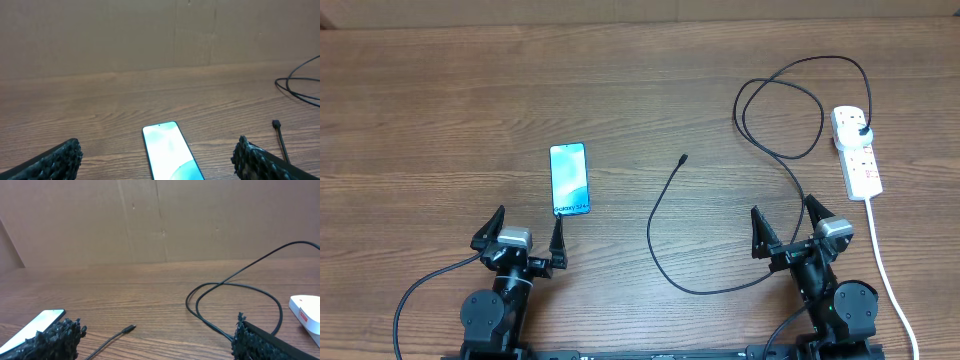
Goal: Plug charger to phone and switch on socket
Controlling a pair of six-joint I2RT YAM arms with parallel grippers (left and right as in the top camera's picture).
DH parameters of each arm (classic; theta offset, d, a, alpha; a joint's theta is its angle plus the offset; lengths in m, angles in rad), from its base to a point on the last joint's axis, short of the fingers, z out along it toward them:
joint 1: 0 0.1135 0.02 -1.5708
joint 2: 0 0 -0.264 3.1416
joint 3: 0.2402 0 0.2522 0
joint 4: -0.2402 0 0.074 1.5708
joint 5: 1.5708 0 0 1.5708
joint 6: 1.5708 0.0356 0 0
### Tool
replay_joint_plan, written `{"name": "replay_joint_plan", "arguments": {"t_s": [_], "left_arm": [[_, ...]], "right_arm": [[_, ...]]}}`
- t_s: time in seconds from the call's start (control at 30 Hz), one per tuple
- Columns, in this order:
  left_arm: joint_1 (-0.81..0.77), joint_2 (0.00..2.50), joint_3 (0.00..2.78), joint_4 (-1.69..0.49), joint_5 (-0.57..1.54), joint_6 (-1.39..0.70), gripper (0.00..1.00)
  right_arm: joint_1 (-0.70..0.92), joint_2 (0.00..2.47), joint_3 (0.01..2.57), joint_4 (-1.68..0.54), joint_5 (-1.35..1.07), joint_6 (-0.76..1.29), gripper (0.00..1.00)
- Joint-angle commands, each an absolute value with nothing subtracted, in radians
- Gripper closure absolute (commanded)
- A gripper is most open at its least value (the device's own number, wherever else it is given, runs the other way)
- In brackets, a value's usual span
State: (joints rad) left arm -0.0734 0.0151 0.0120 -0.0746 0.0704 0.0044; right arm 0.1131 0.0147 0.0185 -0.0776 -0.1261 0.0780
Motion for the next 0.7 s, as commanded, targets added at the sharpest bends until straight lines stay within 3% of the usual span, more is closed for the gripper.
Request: {"name": "replay_joint_plan", "arguments": {"t_s": [0.0,0.67], "left_arm": [[-0.077,0.006,0.006,-0.073,0.071,0.023,0.0],[-0.077,0.006,0.006,-0.07,0.101,0.0,0.0]], "right_arm": [[0.118,0.004,0.008,-0.073,-0.12,0.077,0.0],[0.118,0.004,0.008,-0.073,-0.12,0.077,0.0]]}}
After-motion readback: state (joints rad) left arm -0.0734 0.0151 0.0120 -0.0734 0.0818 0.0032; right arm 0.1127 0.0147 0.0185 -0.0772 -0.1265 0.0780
